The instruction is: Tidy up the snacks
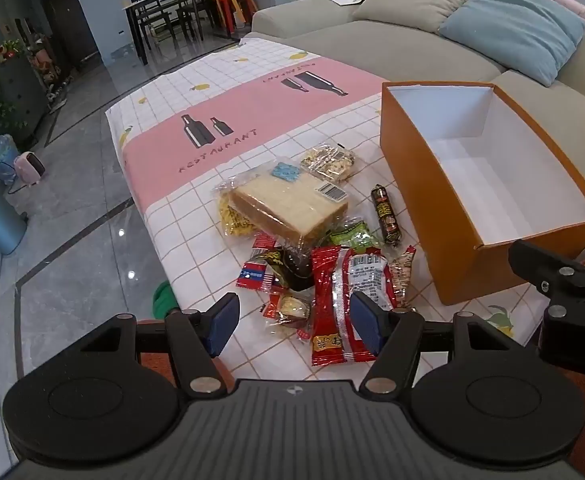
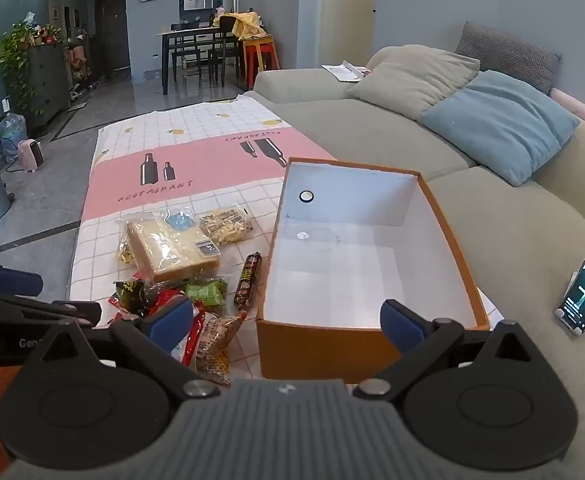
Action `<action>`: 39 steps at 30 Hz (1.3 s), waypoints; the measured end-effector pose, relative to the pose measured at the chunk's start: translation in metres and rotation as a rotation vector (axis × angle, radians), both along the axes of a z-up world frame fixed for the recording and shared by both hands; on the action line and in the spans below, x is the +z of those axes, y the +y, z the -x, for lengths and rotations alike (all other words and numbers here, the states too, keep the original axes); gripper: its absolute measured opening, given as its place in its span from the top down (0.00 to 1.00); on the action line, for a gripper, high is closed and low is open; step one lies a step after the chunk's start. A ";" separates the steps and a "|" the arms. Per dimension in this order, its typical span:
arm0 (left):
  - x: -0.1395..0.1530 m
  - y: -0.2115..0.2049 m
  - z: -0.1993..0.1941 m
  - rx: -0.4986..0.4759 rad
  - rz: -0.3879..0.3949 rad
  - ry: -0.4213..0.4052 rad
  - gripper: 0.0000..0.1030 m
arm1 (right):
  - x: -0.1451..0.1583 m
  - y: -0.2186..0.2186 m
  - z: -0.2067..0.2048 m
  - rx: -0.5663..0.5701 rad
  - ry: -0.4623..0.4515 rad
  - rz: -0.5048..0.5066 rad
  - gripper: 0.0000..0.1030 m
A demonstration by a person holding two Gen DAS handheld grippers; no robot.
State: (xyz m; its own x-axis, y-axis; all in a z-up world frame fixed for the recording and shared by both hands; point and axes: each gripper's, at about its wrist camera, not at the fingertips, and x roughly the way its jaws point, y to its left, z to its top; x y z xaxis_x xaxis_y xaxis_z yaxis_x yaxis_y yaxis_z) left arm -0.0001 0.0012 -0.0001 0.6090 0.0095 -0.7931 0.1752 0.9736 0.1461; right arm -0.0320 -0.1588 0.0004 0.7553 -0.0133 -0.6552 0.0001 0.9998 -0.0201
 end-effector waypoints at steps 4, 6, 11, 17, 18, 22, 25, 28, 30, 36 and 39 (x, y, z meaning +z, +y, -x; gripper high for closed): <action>0.001 0.001 0.007 -0.002 -0.022 -0.006 0.28 | 0.000 0.001 0.000 0.001 0.002 0.001 0.05; -0.001 0.004 0.009 0.001 -0.017 0.000 0.28 | 0.000 0.001 0.000 0.002 0.003 0.002 0.05; -0.006 0.003 0.001 0.004 -0.017 0.029 0.28 | -0.002 -0.001 0.004 0.000 0.002 0.004 0.05; -0.007 0.003 0.000 0.000 -0.011 0.038 0.28 | -0.003 0.003 0.002 0.003 0.008 0.004 0.05; -0.007 0.003 0.000 -0.001 -0.013 0.039 0.28 | -0.003 0.004 0.001 0.008 0.012 0.007 0.05; -0.009 0.002 -0.001 -0.002 -0.013 0.046 0.28 | -0.005 0.006 -0.002 0.018 0.018 0.013 0.05; -0.011 0.002 -0.001 -0.001 -0.012 0.051 0.28 | -0.005 0.007 -0.001 0.024 0.017 0.019 0.05; -0.011 0.002 0.000 0.000 -0.011 0.053 0.28 | -0.006 0.008 -0.002 0.027 0.018 0.027 0.05; -0.011 0.002 0.000 0.000 -0.011 0.054 0.28 | -0.006 0.007 -0.002 0.029 0.022 0.027 0.05; -0.013 0.003 0.000 0.000 -0.012 0.056 0.28 | -0.008 0.007 -0.002 0.033 0.031 0.028 0.05; -0.014 0.003 0.000 0.000 -0.014 0.057 0.28 | -0.008 0.009 -0.002 0.039 0.031 0.031 0.05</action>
